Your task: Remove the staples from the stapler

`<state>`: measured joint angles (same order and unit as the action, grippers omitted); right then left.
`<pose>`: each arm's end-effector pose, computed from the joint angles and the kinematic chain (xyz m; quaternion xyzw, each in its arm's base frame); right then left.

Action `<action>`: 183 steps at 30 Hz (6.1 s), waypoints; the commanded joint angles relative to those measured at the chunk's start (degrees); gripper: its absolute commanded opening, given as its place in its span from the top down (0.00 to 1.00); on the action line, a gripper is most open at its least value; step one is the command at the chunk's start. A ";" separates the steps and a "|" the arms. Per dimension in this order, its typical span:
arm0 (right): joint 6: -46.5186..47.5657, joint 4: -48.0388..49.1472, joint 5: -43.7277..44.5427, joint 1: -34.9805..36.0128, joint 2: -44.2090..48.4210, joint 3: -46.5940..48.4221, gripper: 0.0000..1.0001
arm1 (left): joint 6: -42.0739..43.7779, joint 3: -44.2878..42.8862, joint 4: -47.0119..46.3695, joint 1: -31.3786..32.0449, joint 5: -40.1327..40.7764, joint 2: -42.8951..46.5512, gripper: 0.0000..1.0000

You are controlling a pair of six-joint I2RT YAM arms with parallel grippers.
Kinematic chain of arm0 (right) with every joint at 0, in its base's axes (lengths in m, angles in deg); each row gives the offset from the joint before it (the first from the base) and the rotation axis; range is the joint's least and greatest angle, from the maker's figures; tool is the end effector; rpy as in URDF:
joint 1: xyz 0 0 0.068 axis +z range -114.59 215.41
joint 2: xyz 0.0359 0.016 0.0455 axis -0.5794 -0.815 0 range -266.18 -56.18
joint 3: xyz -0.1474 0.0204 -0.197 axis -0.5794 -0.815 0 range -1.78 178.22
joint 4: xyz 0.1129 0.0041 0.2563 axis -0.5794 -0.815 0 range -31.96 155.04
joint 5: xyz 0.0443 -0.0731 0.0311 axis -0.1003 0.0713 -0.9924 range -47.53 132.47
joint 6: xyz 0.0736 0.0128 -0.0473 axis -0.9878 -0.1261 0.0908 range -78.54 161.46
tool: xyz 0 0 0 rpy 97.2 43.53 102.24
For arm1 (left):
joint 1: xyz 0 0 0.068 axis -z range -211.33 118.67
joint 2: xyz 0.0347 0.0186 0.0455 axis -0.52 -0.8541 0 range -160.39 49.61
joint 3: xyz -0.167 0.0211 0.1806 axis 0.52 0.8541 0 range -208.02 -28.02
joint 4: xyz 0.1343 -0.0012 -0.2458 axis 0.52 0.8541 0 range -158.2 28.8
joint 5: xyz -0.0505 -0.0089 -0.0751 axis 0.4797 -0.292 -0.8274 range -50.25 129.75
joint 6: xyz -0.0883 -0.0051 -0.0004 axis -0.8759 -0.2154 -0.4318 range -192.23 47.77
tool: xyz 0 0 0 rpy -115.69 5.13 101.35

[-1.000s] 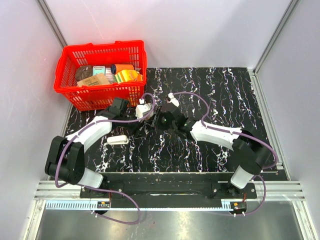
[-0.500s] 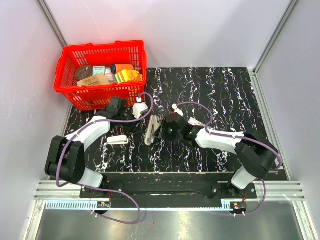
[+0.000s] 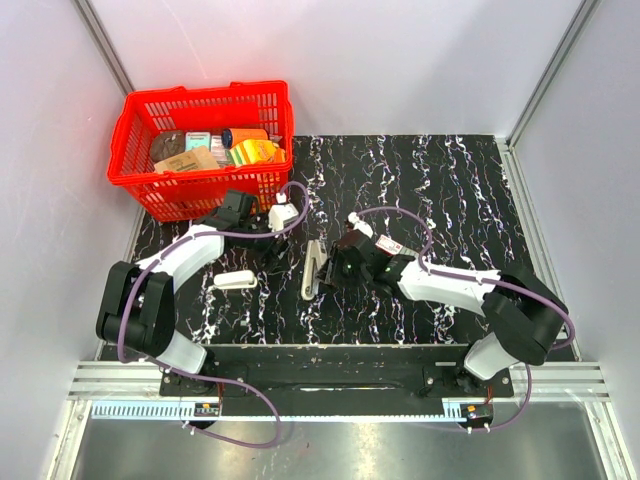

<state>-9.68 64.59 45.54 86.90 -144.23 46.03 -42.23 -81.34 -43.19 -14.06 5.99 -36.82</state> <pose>0.2328 0.2857 0.1258 0.0084 0.9085 0.3103 0.2797 0.3054 -0.1407 0.1374 0.4420 0.8110 -0.2484 0.2921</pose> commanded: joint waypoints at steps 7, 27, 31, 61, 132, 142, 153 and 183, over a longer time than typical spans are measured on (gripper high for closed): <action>-0.63 4.58 4.40 0.46 1.13 10.81 1.00 | 1.64 0.50 4.87 0.92 -11.59 -0.13 0.07; -8.72 12.23 0.97 1.69 4.29 6.86 1.00 | 0.76 -4.16 4.51 -0.84 -18.10 -5.85 0.44; -8.89 12.31 0.45 1.78 5.52 5.63 1.00 | 1.47 -3.81 4.08 -0.93 -15.82 -5.06 0.61; 19.40 -1.11 -6.59 -3.32 11.14 -0.44 1.00 | 21.23 6.64 -27.73 5.66 29.88 -2.07 1.00; 33.03 -54.30 2.83 -11.67 -40.79 70.75 1.00 | -9.08 -8.03 19.37 -22.90 -12.91 21.48 0.01; 32.33 -56.94 1.76 -12.20 -48.43 77.68 0.82 | -8.47 -7.59 19.28 -22.99 -10.71 23.68 0.01; 31.62 -56.34 5.01 -12.46 -41.08 78.85 0.16 | -7.23 -7.33 20.07 -22.90 -10.01 23.94 0.01; 11.33 -31.99 13.28 -38.74 -6.87 16.71 0.13 | -3.98 -6.27 21.48 -22.99 -10.89 24.73 0.01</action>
<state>6.32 29.51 58.89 49.28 -154.48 64.76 -47.81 -87.98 -21.14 -36.68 -3.56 -12.93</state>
